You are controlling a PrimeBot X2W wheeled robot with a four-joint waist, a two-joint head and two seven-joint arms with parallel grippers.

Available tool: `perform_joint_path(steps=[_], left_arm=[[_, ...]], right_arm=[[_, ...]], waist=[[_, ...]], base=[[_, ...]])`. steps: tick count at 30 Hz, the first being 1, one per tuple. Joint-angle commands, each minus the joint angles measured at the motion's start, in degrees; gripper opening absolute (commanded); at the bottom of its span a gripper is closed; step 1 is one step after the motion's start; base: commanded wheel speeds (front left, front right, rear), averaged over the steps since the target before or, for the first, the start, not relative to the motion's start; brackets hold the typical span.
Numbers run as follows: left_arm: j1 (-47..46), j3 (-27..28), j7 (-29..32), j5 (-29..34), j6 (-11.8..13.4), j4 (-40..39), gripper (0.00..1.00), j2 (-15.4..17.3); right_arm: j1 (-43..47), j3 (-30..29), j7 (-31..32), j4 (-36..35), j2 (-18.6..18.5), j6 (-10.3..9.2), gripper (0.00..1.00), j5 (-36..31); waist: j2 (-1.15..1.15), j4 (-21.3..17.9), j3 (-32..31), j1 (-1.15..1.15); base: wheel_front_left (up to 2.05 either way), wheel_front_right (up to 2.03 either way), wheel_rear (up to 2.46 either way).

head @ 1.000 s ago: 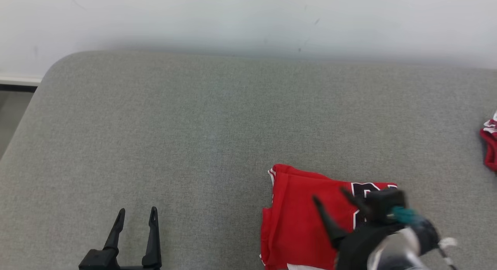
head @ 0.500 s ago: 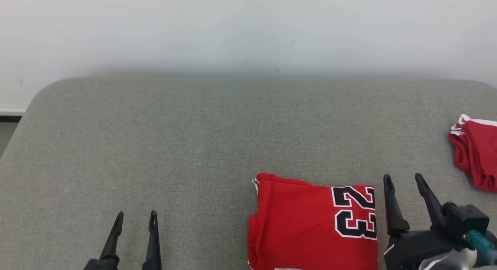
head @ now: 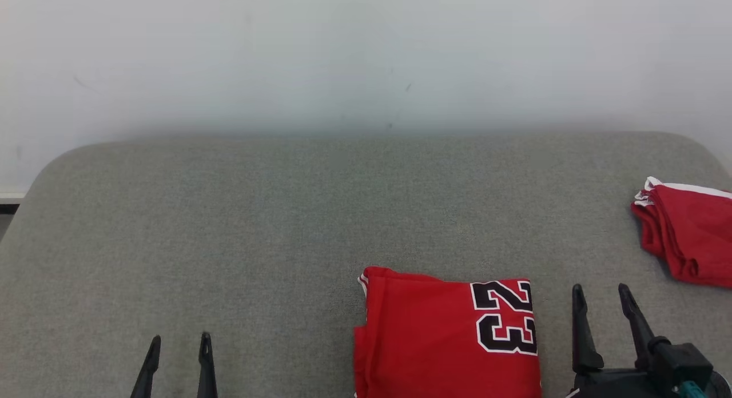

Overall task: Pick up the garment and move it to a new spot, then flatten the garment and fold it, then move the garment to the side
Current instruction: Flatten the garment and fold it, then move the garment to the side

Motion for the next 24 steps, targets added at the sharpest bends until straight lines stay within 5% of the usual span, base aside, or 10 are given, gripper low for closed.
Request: perform_joint_path(steps=[1,24], left_arm=[[0.89,0.34,-0.16,0.63,-0.28,0.18,1.00,-0.25],[0.83,3.77,-0.16,3.32,-2.73,2.00,1.00,-2.02]], right_arm=[[-0.27,0.28,-0.37,0.50,0.12,0.02,1.00,-0.43],[-1.55,1.24,0.30,2.23,0.11,0.01,1.00,-1.74]], waist=[[0.00,-0.27,-0.19,0.00],[0.00,-1.85,0.26,0.00]], base=[[0.00,0.00,0.00],[0.00,0.00,0.00]])
